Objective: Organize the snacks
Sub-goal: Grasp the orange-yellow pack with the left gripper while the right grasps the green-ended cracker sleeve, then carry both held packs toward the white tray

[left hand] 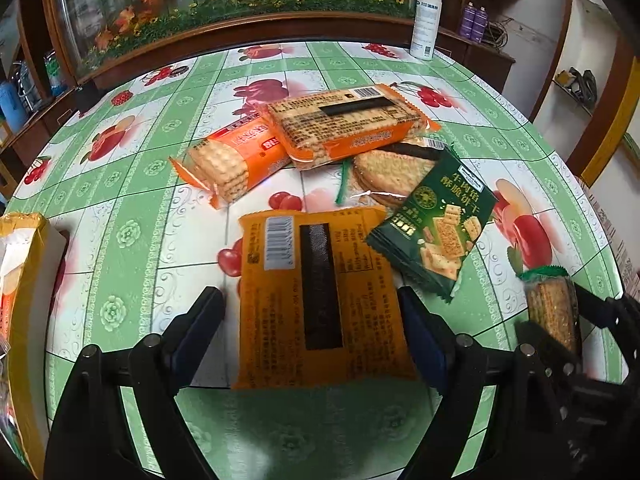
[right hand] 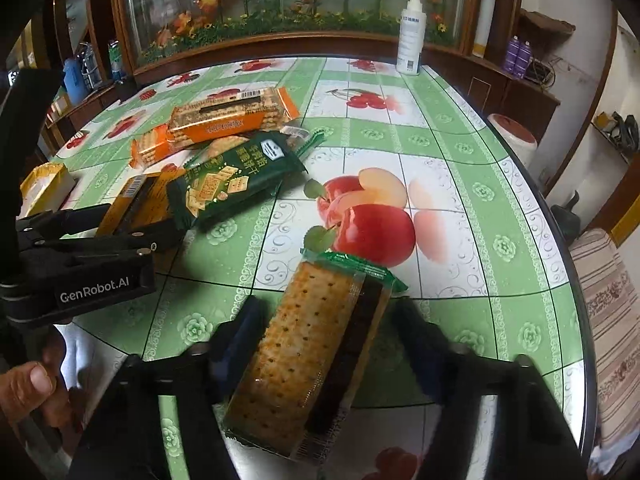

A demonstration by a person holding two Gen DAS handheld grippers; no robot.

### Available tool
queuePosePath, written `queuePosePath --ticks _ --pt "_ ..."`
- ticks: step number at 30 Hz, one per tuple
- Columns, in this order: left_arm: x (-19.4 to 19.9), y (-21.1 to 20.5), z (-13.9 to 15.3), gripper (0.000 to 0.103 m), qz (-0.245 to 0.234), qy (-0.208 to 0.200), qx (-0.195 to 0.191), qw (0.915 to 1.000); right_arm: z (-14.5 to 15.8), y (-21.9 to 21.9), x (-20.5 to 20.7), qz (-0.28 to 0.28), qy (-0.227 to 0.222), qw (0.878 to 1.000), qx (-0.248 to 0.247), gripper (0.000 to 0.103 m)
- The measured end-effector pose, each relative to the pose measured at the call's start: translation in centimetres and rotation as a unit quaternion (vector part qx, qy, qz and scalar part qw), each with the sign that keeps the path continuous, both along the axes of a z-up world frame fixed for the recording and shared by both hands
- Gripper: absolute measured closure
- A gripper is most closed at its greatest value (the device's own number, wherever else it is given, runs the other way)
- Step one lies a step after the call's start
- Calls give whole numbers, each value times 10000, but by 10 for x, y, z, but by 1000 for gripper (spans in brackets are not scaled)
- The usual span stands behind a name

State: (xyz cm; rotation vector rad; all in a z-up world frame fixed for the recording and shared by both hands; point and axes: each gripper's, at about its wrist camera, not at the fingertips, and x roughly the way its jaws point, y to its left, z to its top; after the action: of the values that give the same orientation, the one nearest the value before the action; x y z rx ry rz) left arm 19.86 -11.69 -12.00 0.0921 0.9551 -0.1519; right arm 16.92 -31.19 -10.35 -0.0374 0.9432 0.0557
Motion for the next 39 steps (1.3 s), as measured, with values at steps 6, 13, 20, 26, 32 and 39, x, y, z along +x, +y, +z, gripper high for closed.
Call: queuePosePath --ticks 6,13,20,26,32,39 --pt "-12 22 4 33 -31 -45 -207 9998 1 2 -4 190 -85 9998 54 48" --pt "-45 55 12 34 62 -173 -678 9975 9 4 -14 378 -219 9984 362 52" --pt "-87 89 39 34 333 -549 -819 9946 32 15 -30 713 -490 9918 944 53" --pt "-120 120 63 34 657 -902 -801 9905 49 38 -38 1096 -633 9822 1387 55" --pt "-139 148 77 33 989 -1119 -678 9865 52 58 -39 1443 -543 9651 2118 55" --pt "-154 174 87 33 1372 -1357 -514 9799 67 84 -42 1801 -594 9509 2445 55"
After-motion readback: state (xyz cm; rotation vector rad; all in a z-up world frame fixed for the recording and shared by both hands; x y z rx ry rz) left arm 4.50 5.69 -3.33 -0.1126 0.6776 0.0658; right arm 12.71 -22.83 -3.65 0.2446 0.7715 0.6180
